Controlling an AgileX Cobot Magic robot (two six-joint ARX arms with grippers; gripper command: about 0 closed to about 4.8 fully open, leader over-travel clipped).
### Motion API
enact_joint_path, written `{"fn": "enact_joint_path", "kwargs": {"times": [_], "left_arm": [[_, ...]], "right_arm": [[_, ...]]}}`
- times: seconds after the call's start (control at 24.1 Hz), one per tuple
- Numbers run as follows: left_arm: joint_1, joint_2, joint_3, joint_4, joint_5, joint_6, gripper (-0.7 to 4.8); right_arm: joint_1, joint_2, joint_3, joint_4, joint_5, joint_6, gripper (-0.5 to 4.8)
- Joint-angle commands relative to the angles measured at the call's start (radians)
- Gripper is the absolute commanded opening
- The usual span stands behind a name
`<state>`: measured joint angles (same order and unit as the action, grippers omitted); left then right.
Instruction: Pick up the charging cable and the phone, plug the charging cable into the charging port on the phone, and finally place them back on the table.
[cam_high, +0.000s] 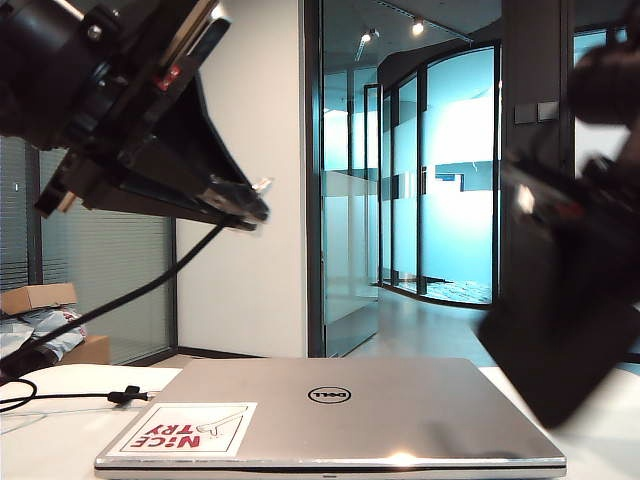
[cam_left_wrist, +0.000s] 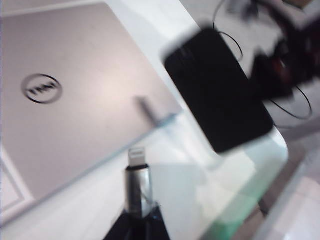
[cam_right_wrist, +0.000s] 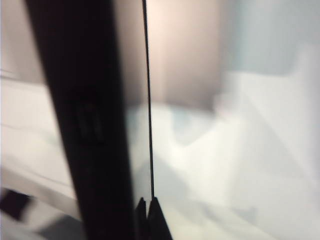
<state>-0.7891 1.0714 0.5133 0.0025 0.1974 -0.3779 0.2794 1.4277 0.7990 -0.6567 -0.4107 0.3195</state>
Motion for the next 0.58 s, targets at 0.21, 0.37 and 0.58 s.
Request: {"fn": "enact_joint_path", "kwargs": {"times": [0.21,0.37,0.58], "left_arm": [[-0.132,0.024,-0.004,0.006,0.002,-0.208,-0.06],[-0.172,0.061,-0.004,0.021,0.002,-0.359,-0.06],[-0.173,0.087,-0.004,0.069,0.002,-0.451,-0.06]], "right_arm": [[0.006,-0.003,0.009,0.527,-0.352,0.271,-0.07],[0.007,0.005,0.009,0.690,-0.427,0.390,-0.06],[0.027,0.015,0.009,0.744,-0.465,0.465,-0.06]]}}
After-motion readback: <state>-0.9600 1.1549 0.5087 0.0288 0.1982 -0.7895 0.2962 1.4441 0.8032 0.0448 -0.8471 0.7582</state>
